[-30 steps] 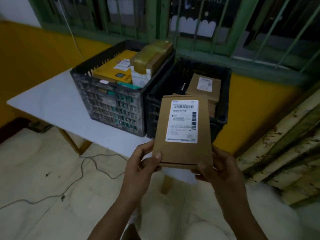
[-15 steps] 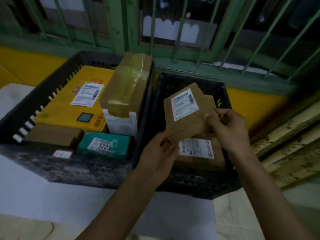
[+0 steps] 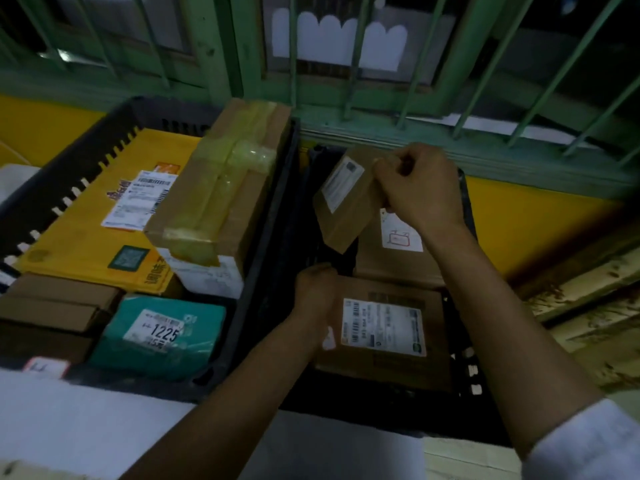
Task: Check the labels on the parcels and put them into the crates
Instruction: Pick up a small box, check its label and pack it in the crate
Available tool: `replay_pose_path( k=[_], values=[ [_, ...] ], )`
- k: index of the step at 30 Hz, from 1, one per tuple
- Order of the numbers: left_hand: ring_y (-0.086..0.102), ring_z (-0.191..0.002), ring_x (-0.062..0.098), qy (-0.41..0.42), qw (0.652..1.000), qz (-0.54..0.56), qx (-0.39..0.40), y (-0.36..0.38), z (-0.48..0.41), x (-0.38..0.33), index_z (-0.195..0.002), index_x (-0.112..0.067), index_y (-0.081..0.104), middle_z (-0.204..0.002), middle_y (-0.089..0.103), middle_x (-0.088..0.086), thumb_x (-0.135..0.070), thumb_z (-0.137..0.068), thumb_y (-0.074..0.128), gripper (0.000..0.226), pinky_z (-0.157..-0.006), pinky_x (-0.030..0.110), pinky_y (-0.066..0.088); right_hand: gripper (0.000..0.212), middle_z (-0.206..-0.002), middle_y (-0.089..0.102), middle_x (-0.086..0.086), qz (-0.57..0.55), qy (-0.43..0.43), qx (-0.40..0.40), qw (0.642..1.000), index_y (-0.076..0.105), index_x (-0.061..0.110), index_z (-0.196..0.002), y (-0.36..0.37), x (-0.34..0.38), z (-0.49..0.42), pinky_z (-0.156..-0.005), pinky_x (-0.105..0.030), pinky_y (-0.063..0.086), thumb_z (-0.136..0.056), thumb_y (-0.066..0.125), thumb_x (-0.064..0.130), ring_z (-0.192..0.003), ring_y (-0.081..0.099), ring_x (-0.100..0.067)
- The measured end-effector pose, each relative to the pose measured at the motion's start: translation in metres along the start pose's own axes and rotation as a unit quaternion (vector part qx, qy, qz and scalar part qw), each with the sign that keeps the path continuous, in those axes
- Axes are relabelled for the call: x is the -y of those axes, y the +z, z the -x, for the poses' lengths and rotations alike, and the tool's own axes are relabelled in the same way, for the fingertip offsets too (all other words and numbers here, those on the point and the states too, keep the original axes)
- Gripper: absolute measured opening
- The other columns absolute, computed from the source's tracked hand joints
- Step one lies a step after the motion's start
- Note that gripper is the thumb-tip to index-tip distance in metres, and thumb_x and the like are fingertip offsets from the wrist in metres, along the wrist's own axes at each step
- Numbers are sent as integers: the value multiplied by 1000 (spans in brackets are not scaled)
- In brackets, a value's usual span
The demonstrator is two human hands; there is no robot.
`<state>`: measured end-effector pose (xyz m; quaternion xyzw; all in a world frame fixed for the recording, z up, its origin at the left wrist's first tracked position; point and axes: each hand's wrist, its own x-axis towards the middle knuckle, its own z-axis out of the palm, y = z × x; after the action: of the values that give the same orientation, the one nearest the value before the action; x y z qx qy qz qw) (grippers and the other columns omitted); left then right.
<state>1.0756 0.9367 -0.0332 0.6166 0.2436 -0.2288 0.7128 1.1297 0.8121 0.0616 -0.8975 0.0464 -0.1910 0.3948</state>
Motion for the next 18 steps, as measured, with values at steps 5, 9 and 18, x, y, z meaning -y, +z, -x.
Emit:
replay_pose_path(
  k=[5, 9, 18],
  values=[
    [53, -101, 22, 21, 980, -196, -34, 24, -45, 1, -96, -27, 50, -119, 49, 9, -28, -93, 55, 6, -88, 28, 42, 34, -60, 52, -12, 40, -25, 82, 996, 54, -1, -68, 17, -5, -10, -53, -32, 38, -91, 58, 24, -52, 46, -15],
    [51, -118, 35, 46, 959, -281, 5, 33, -60, 12, -124, -5, 56, -131, 54, 20, -26, -97, 48, 35, -102, 41, 43, 31, -61, 45, 3, 12, 1, 147, 989, 48, 11, -69, 48, -20, -5, -57, -24, 34, -93, 61, 27, -53, 40, -6],
    [62, -75, 19, 23, 997, -42, -60, 13, -39, 12, -98, -7, 65, -88, 64, 8, -8, -96, 45, 20, -68, 29, 52, 23, -73, 52, -2, 2, -10, 245, 970, 51, 5, -92, 104, -43, 17, -47, -19, 32, -91, 66, 23, -59, 47, -11]
  ],
)
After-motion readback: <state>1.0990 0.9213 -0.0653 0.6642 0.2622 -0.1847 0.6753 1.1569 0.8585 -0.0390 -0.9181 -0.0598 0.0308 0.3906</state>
